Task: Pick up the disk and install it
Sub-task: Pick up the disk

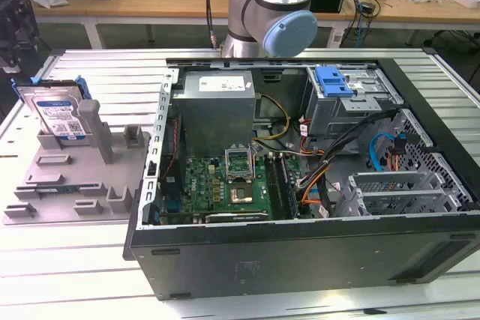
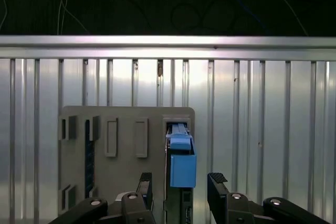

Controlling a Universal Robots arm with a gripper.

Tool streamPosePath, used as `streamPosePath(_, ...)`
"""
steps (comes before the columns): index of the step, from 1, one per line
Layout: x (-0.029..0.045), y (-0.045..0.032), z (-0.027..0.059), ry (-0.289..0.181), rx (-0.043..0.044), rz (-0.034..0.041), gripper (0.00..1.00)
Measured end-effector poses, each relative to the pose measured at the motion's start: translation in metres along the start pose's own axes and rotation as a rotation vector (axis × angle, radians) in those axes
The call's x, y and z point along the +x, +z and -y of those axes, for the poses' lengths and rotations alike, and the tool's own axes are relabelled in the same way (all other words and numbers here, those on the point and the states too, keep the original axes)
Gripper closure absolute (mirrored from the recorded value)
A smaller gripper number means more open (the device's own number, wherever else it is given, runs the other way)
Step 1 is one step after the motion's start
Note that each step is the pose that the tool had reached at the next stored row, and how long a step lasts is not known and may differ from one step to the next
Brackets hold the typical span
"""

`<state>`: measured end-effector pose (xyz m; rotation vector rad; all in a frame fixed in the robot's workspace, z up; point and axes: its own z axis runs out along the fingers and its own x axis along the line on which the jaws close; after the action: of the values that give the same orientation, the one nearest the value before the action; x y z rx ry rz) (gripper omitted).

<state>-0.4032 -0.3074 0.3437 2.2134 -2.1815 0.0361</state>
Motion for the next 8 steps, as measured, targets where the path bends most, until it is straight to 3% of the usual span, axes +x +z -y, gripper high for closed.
streamPosePath(8, -0.0002, 0.0073, 0.0001, -0.002, -0.0001, -0.0002, 0.46)
